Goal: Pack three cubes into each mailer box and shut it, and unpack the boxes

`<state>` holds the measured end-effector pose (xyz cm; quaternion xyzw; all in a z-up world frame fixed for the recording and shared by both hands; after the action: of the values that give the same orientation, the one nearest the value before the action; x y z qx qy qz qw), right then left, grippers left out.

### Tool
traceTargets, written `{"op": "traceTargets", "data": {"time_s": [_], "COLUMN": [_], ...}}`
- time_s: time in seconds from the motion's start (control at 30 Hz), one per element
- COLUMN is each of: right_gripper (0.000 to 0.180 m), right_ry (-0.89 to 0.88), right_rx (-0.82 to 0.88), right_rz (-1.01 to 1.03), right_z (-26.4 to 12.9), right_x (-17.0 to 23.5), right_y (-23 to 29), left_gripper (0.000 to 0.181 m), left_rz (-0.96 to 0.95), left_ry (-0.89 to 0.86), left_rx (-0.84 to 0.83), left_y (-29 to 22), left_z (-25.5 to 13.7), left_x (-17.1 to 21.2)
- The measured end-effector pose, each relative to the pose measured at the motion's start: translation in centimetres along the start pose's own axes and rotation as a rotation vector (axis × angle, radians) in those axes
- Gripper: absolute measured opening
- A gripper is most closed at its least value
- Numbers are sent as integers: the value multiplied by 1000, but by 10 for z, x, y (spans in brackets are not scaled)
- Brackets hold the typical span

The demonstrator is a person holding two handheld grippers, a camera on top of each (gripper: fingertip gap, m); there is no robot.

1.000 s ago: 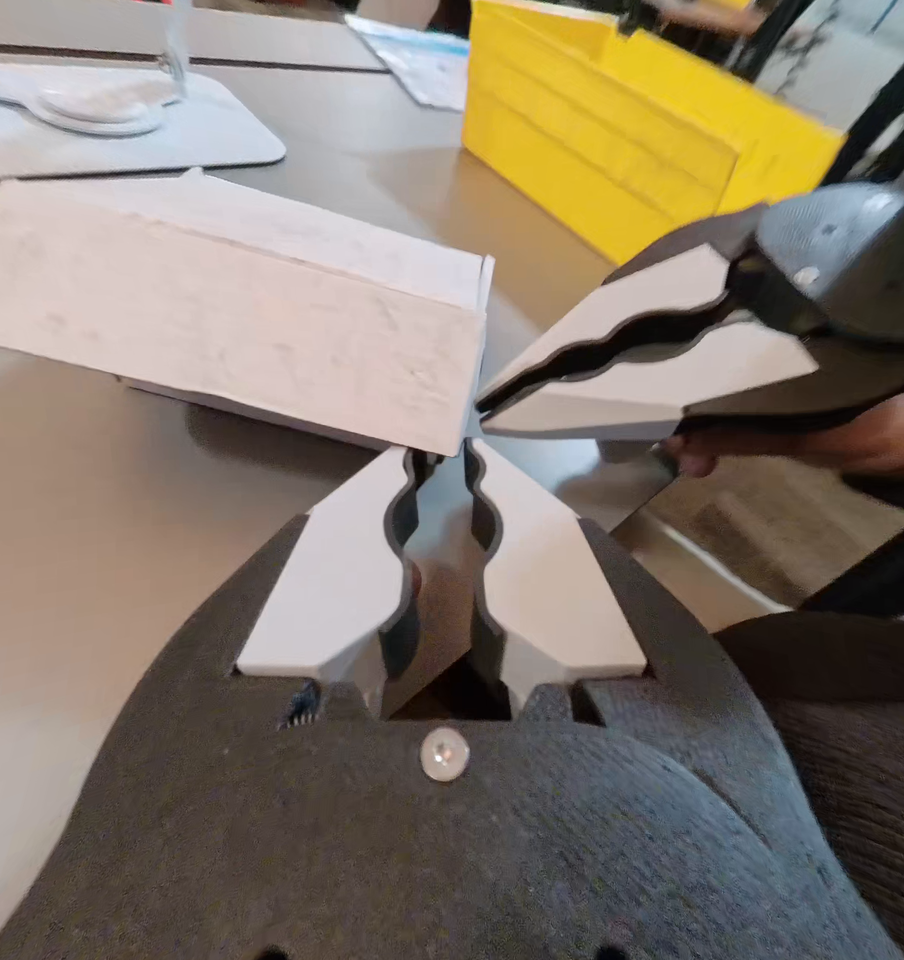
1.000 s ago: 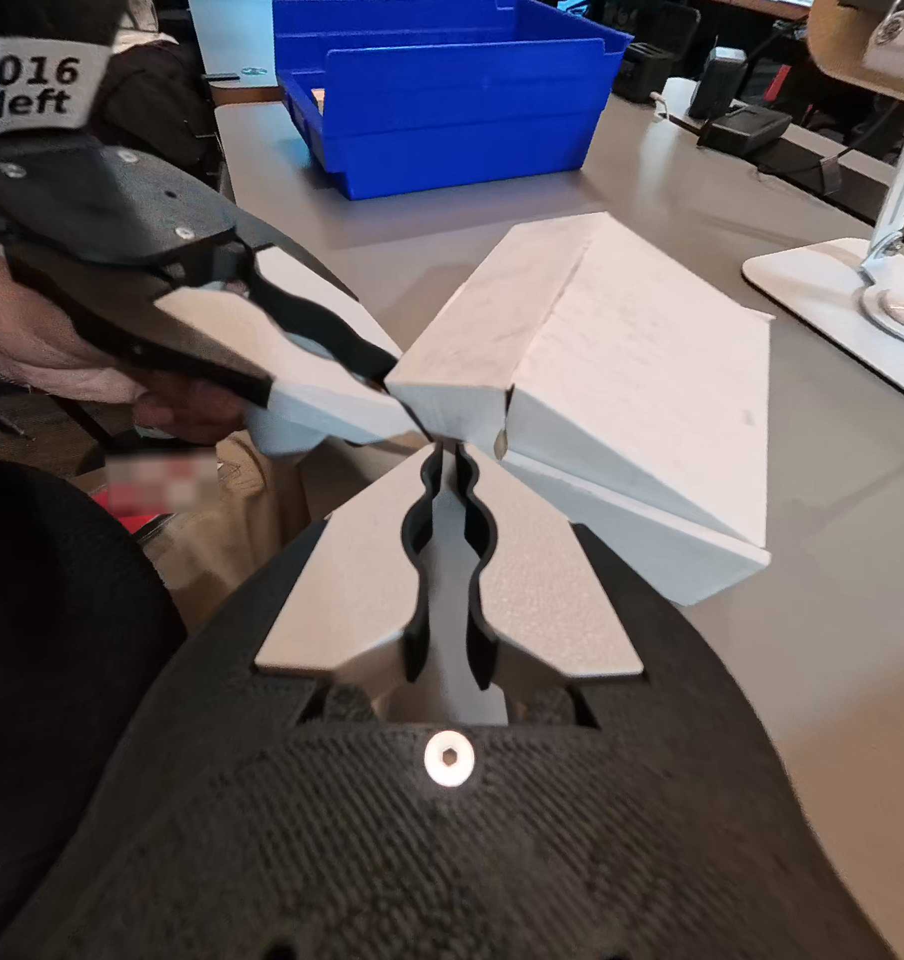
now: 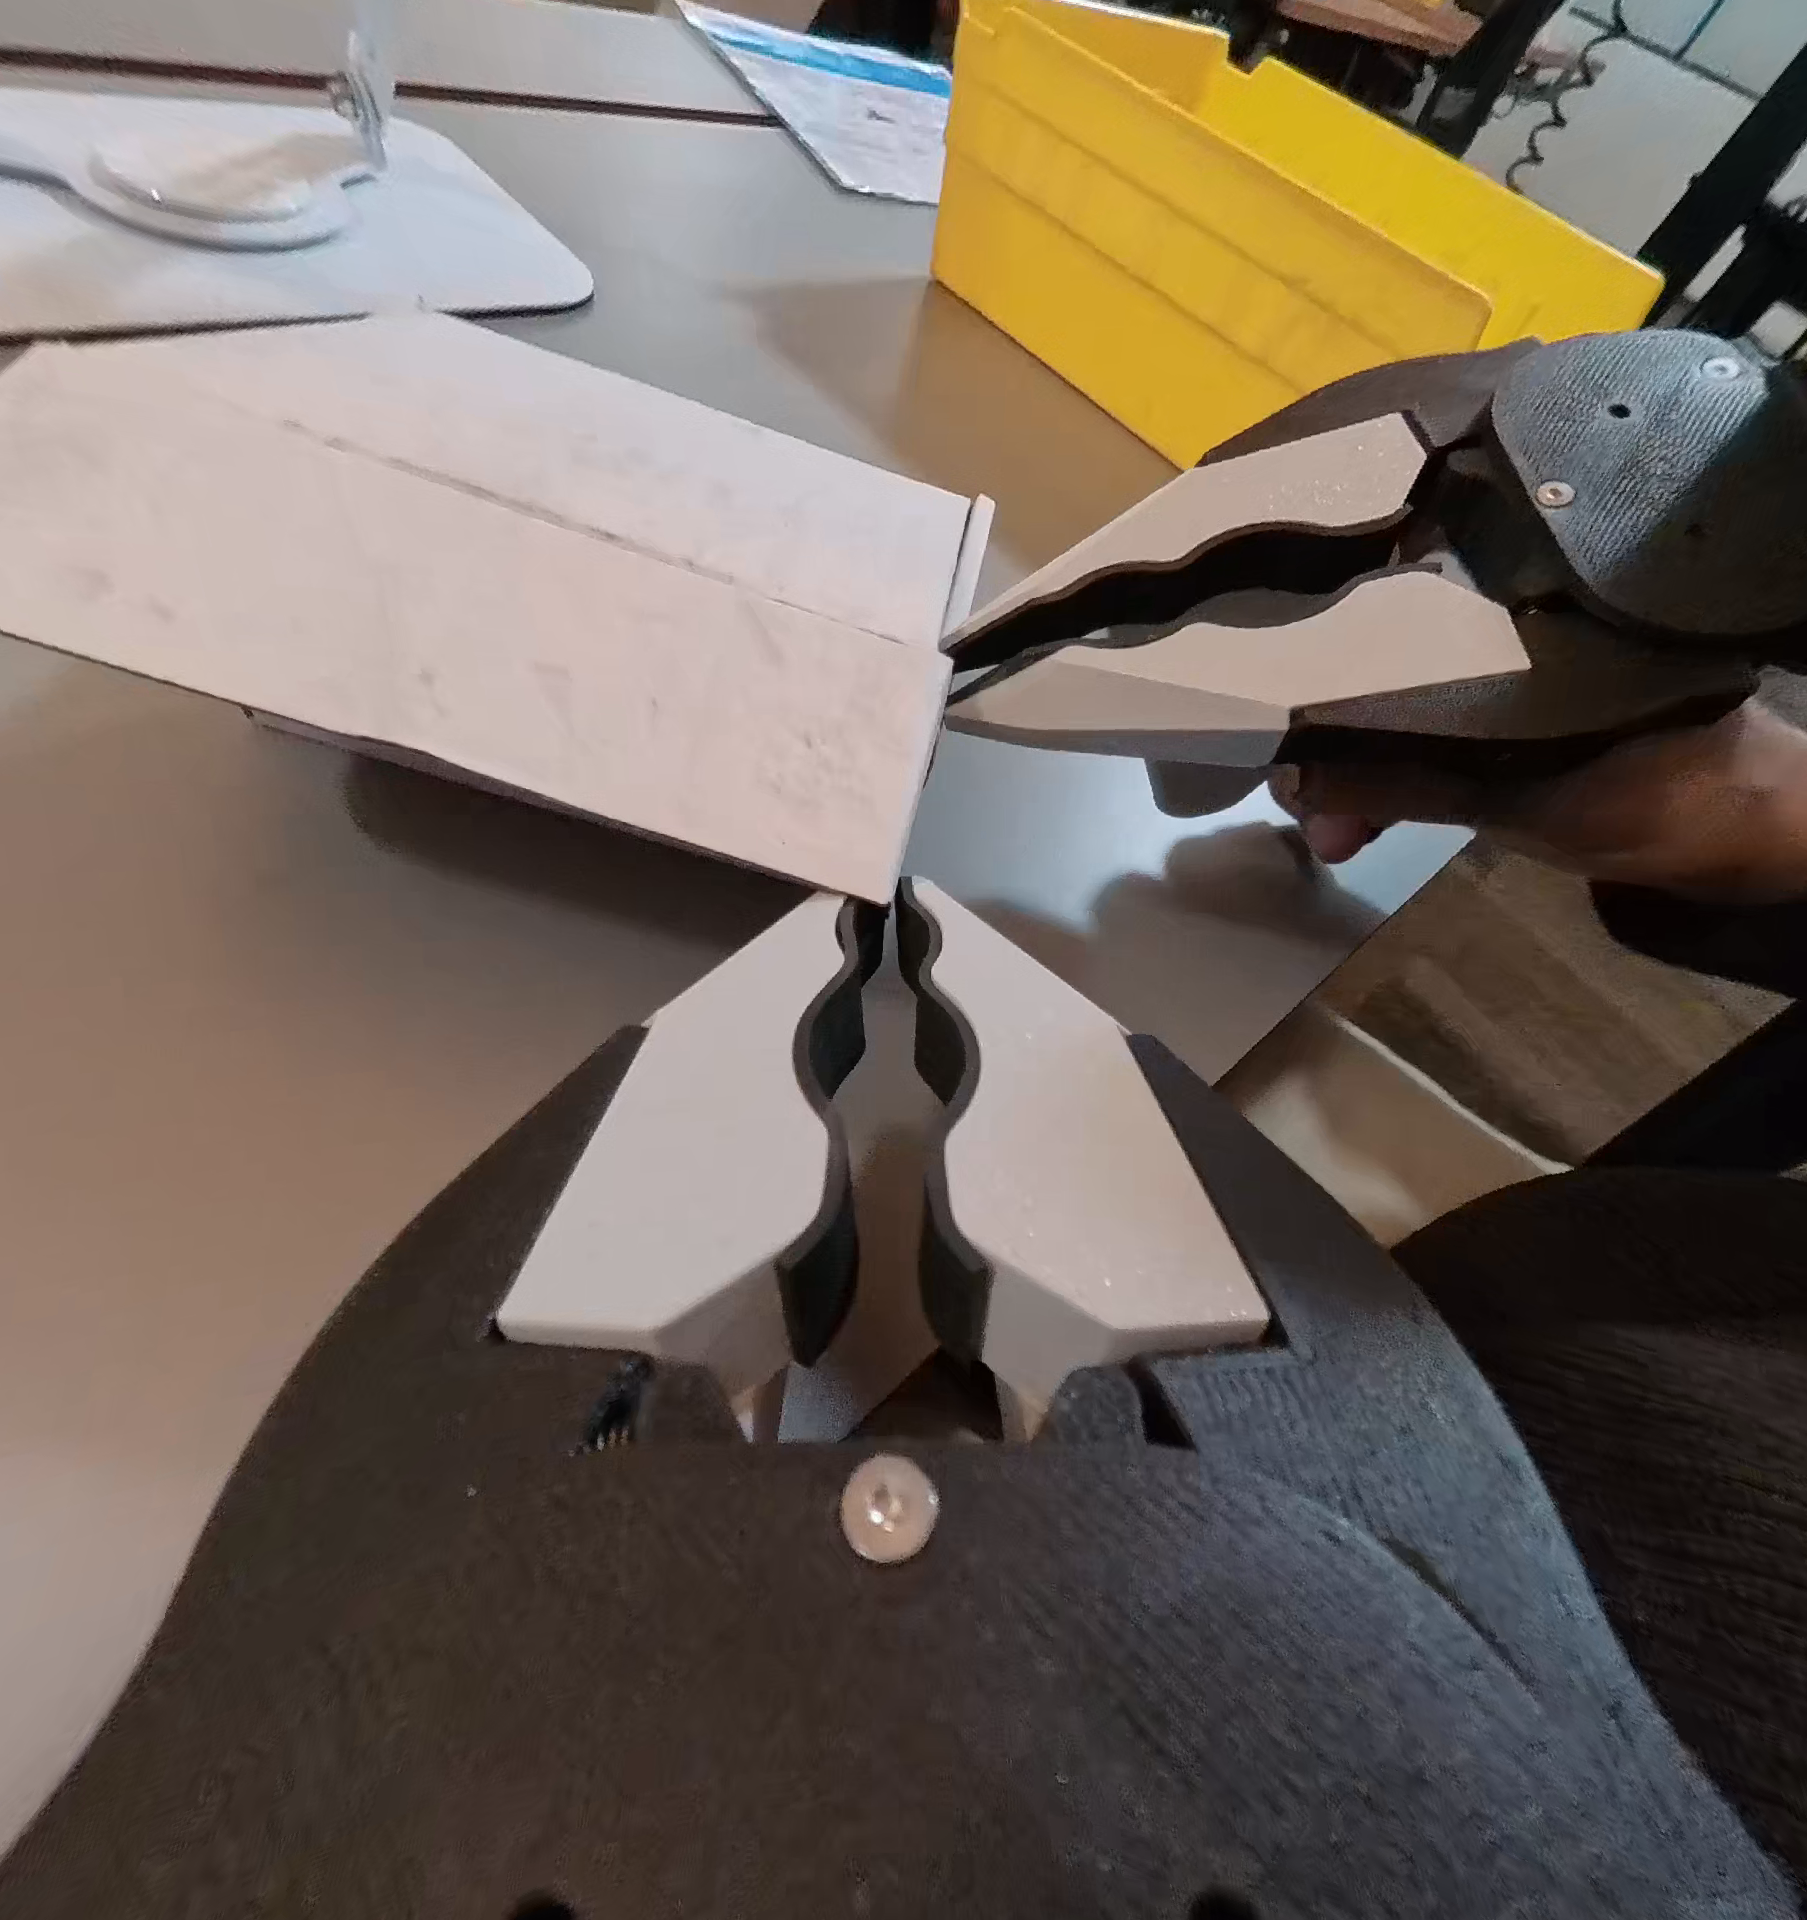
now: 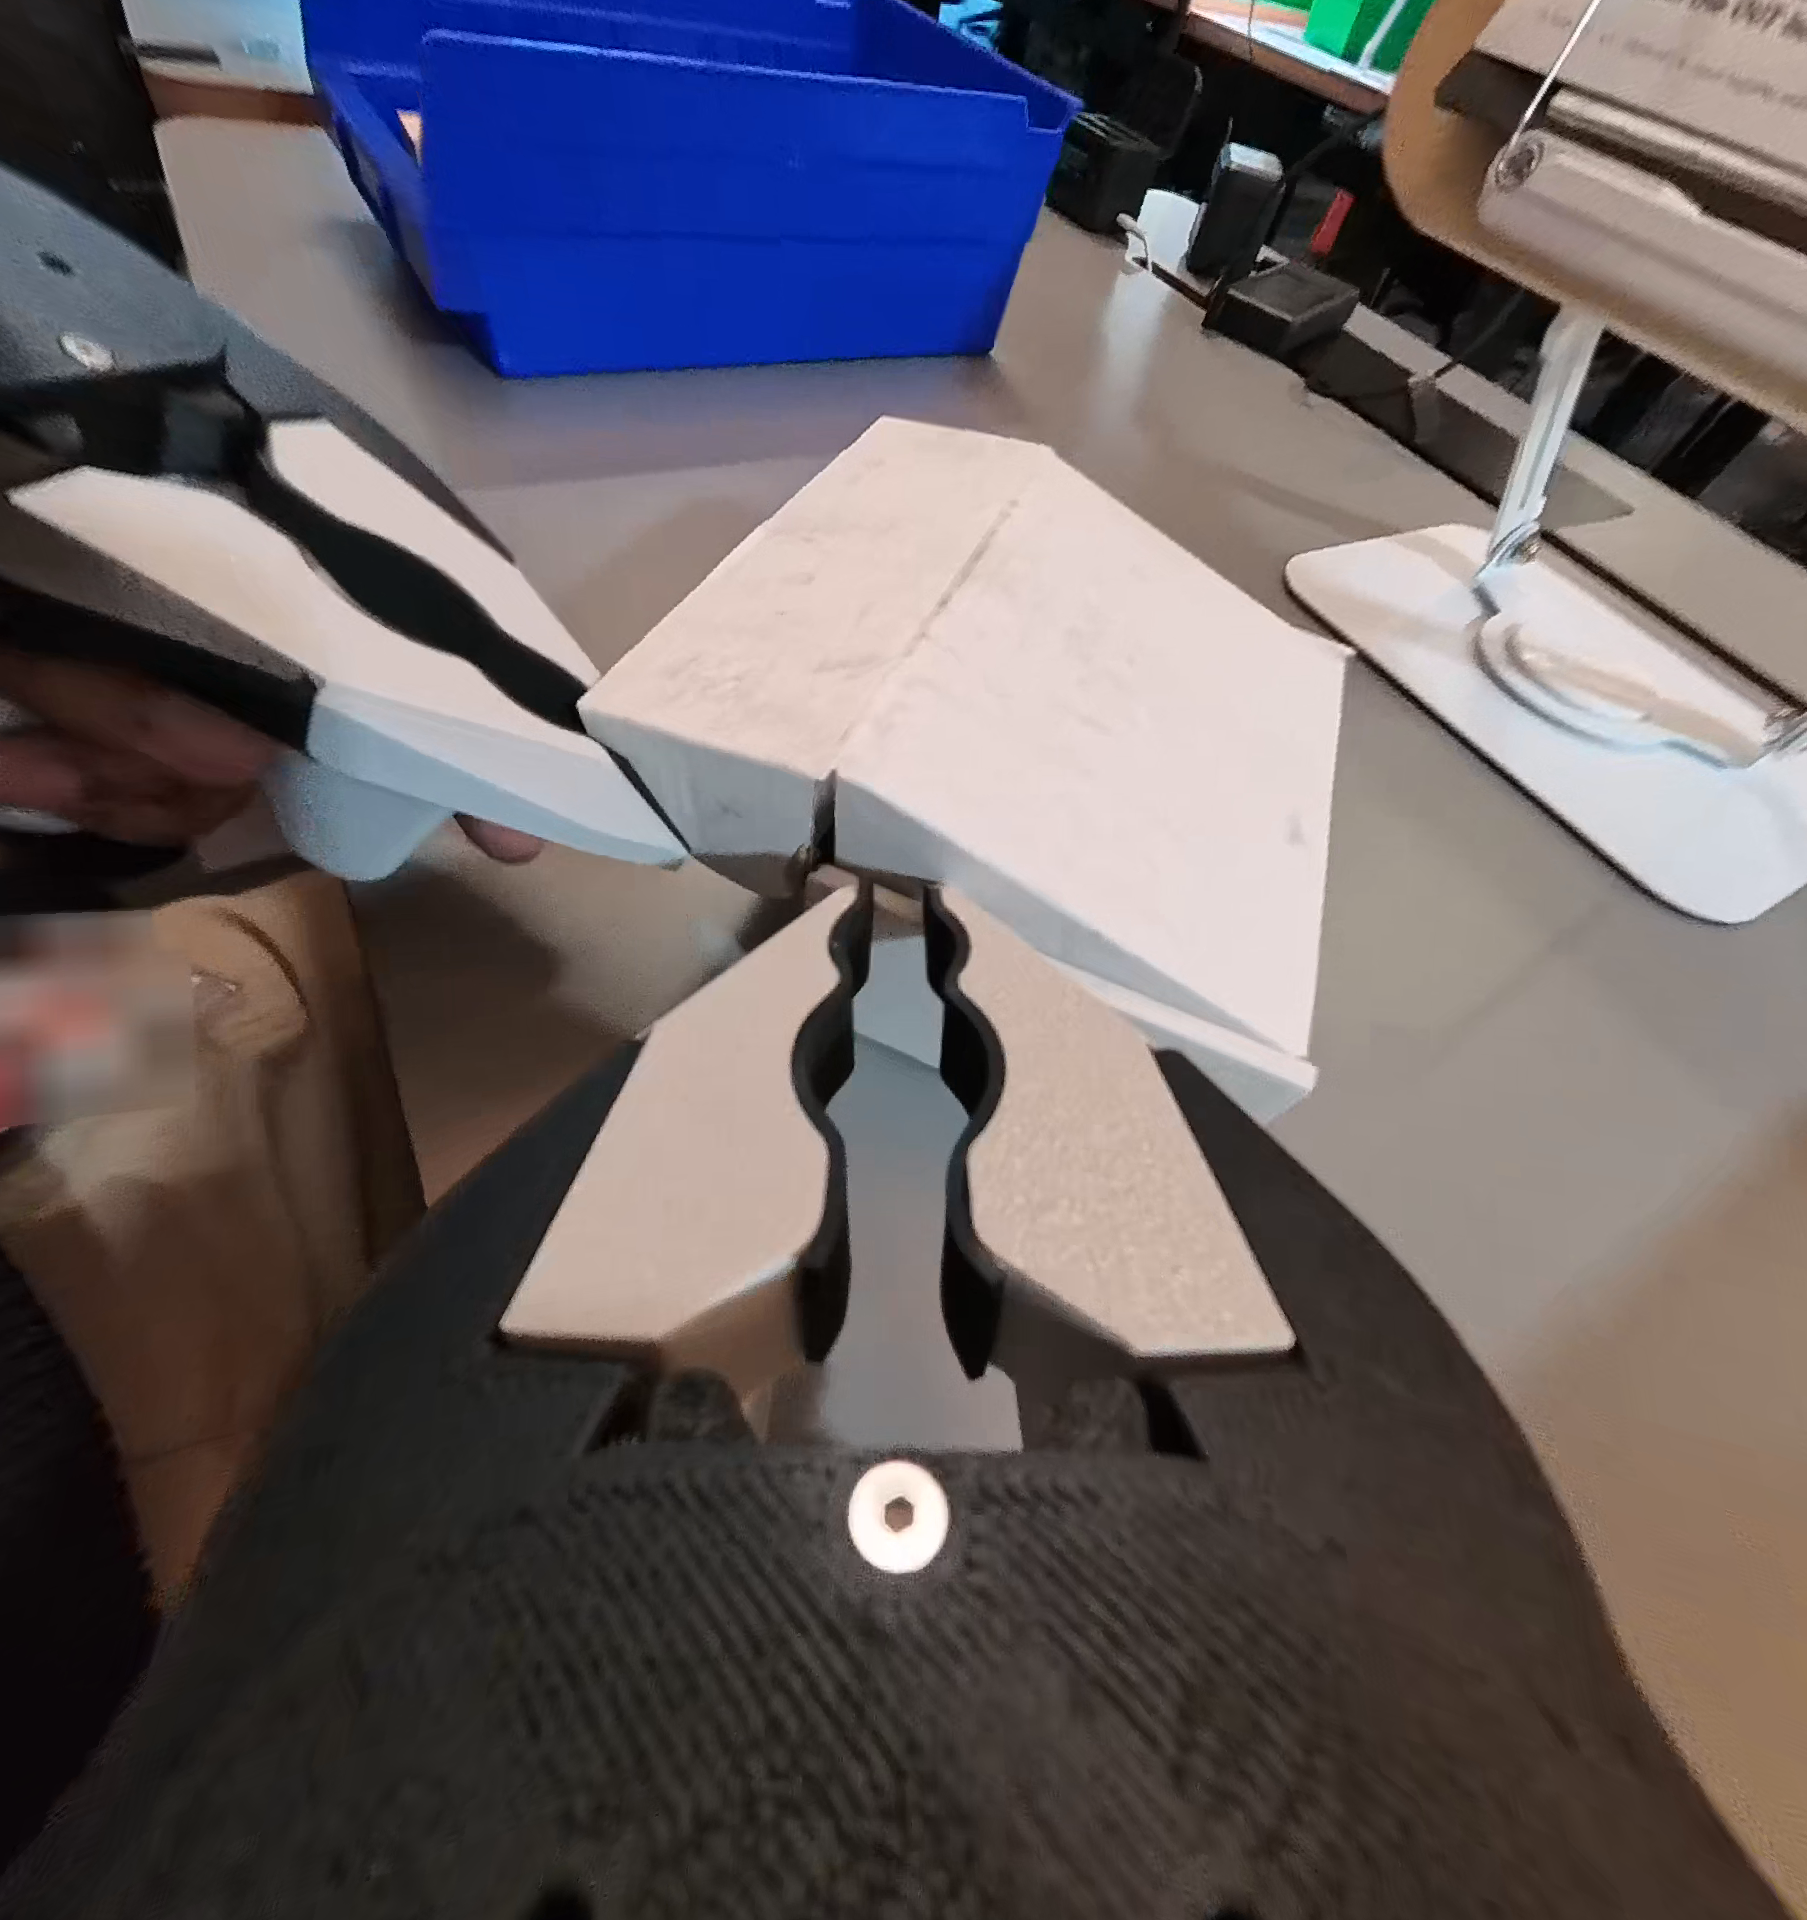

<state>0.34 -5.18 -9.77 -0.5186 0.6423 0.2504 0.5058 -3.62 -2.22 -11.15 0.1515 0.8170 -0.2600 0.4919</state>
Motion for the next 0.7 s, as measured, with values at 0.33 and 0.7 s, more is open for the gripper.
{"op": "traceTargets", "data": {"time_s": [0.33,0.7], "right_gripper": [9,6], "right_ry": [4,23], "right_rx": [7,-21], "right_rz": [29,99], "right_z": [1,2], "right_x": [2,6], "right_y": [-2,-3], "left_gripper": [1,0], "left_rz": [-177,-332], "left_ry": [-25,-69], "left_rx": [-6,32], "left_y": [7,1], "left_z": [8,17], "left_x": [2,4]}}
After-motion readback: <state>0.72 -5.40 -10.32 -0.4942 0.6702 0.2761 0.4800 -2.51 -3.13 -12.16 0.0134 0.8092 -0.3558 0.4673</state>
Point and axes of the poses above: each gripper's, where its closed fingertips meet, z out along the fingers, x out of its underside, y = z × x across the jaws, the point moved 1 cm from there along -z, back along the fingers, and after that the axes turned 5 degrees about x, right-handed, at the moved point
